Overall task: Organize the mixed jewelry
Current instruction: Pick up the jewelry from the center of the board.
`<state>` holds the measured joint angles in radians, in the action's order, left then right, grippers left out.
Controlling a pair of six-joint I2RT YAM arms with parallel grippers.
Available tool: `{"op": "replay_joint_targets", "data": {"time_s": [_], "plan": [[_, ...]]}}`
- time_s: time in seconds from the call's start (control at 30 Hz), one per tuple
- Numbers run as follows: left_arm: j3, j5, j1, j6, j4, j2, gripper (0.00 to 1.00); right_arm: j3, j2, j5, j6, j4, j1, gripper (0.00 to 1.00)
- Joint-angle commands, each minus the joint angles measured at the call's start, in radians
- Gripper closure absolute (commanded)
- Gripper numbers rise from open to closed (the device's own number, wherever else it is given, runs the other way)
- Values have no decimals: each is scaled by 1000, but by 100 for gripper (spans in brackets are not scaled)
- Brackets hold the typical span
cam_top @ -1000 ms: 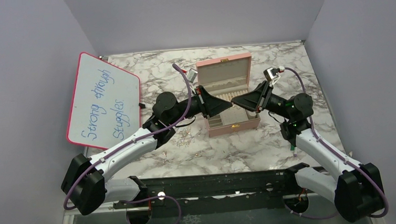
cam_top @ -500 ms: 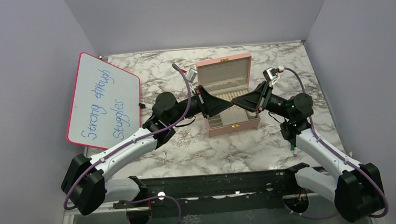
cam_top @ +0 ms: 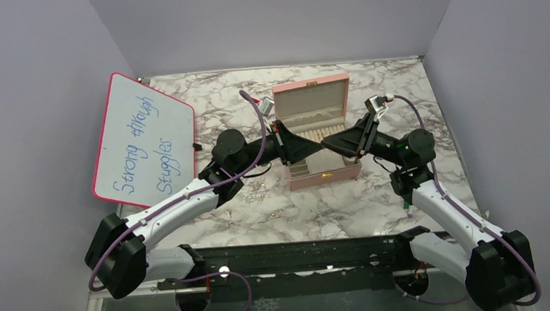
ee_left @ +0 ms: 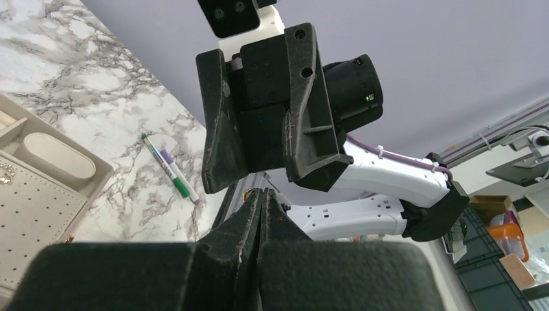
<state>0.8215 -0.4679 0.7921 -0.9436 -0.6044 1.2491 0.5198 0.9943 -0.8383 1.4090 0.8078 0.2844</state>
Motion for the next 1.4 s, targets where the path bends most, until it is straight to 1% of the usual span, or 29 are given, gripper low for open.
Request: {"op": "replay_joint_targets", "data": {"time_s": [0.0,0.07,0.17,0.27,0.33,0.4,0.47,0.57,0.67,0.77,0.87,0.93,1.1,1.3,1.37], "plan": [[-13,-14,-5,55,-40,-17,100,31,-38,27,-28,-100,4,43],[-21,-3,-4,113,-40,-29,100,34,-44,44,-14,-150,5,39],[-25,-6,-4,241,-38,-42,100,41,-45,70,48,-215,5,34],[-22,-19,-4,358,-39,-42,100,56,-46,91,111,-256,4,31],[-14,-37,-4,431,-38,-38,100,77,-46,103,133,-305,4,31],[-3,-53,-4,509,-36,-30,100,96,-48,115,158,-340,5,33],[6,-80,-5,569,-30,-22,100,105,-49,132,195,-354,4,39],[15,-106,-4,635,-29,-16,100,132,-48,153,219,-390,7,44],[20,-108,-4,686,-29,-15,100,159,-46,165,209,-458,9,47],[24,-103,-4,725,-29,-6,100,169,-47,166,185,-508,12,47],[29,-103,-4,751,-29,5,100,184,-48,175,124,-590,17,42],[32,-102,-4,765,-29,11,100,201,-47,186,89,-647,23,40],[41,-115,-4,805,-29,25,100,186,-34,148,114,-576,35,42],[52,-128,-5,843,-29,32,100,165,-28,126,147,-530,45,53],[53,-129,-5,855,-29,33,100,165,-26,120,151,-528,50,54]]}}
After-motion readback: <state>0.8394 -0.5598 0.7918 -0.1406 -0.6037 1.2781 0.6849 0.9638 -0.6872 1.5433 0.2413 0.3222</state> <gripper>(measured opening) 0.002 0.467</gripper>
